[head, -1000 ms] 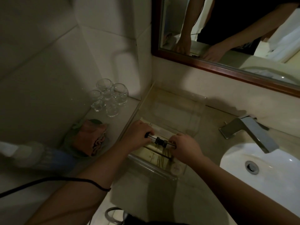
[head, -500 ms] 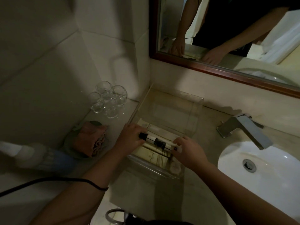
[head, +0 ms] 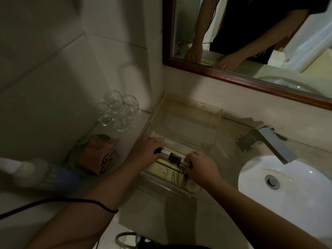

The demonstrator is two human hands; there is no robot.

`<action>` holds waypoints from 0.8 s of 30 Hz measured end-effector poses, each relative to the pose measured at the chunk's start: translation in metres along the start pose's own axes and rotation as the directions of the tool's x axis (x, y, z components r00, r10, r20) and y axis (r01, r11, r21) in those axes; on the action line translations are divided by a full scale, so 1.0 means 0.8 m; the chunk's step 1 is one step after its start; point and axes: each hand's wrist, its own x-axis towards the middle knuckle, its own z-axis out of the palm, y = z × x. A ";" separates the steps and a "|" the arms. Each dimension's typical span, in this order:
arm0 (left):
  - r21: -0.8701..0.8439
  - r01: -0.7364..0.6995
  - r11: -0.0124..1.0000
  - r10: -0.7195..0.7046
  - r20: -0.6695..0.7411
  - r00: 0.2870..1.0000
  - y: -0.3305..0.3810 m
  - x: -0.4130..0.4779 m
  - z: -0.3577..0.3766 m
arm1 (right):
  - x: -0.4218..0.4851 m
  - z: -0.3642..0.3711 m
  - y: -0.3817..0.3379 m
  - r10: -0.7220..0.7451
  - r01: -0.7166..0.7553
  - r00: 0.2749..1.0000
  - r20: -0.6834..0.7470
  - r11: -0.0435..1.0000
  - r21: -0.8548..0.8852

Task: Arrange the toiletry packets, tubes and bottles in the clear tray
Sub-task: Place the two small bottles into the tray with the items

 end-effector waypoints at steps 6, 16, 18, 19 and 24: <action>0.047 -0.058 0.997 0.056 0.044 0.997 -0.002 0.007 -0.005 | 0.006 -0.001 -0.003 -0.064 0.066 0.998 0.020 0.991 -0.115; 0.162 -0.074 0.984 0.062 0.080 0.995 0.000 0.010 -0.009 | 0.003 -0.002 -0.005 -0.146 0.143 0.989 -0.004 0.974 -0.178; 0.176 -0.069 0.982 0.058 0.070 0.996 0.002 0.009 -0.009 | 0.004 -0.003 -0.006 -0.147 0.145 0.989 0.001 0.974 -0.174; 0.183 -0.065 0.981 0.054 0.060 0.997 0.004 0.009 -0.009 | 0.004 -0.003 -0.007 -0.142 0.141 0.990 0.005 0.975 -0.174; 0.204 -0.047 0.978 0.039 0.041 0.998 0.008 0.011 -0.008 | 0.004 -0.002 -0.007 -0.126 0.128 0.992 0.021 0.969 -0.212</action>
